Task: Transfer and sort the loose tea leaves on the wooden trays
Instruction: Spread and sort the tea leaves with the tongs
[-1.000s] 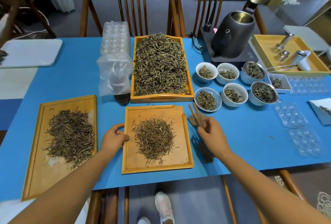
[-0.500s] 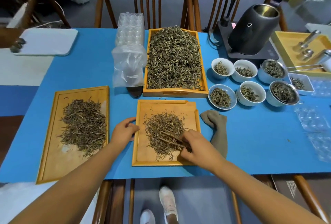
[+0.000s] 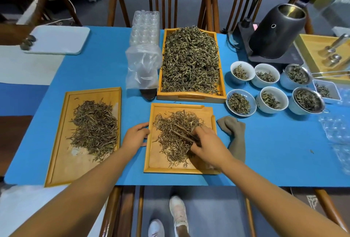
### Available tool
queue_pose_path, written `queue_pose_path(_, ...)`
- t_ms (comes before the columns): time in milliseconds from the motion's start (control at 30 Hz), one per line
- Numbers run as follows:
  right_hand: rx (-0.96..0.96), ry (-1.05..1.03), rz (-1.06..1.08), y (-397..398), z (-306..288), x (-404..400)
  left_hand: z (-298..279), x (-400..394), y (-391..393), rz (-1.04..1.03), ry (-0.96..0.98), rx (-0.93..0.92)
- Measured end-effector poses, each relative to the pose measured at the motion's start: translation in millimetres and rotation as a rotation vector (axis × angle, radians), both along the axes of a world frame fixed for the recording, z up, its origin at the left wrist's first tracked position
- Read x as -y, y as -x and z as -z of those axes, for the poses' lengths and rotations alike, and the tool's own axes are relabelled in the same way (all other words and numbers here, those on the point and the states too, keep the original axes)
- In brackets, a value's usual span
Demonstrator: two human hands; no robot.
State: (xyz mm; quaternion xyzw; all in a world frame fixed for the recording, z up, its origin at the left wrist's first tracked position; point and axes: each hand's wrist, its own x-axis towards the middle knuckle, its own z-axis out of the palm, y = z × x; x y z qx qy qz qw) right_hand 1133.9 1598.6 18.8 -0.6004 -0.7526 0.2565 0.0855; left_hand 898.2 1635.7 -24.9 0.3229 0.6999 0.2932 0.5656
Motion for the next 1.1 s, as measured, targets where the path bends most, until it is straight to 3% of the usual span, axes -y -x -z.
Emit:
queue_pose_path(200, -0.052, -0.012, 0.110, -13, -5, 3, -3, 0, 1, 0.017, 0.027, 0.037)
queue_pose_path(333, 0.035, 0.022, 0.107, -16, -2, 2, -5, 0, 4, 0.041, 0.029, 0.043)
queue_pose_path(1100, -0.003, 0.086, 0.063, 29, 0, -35, -7, -1, 6, 0.053, 0.065, 0.071)
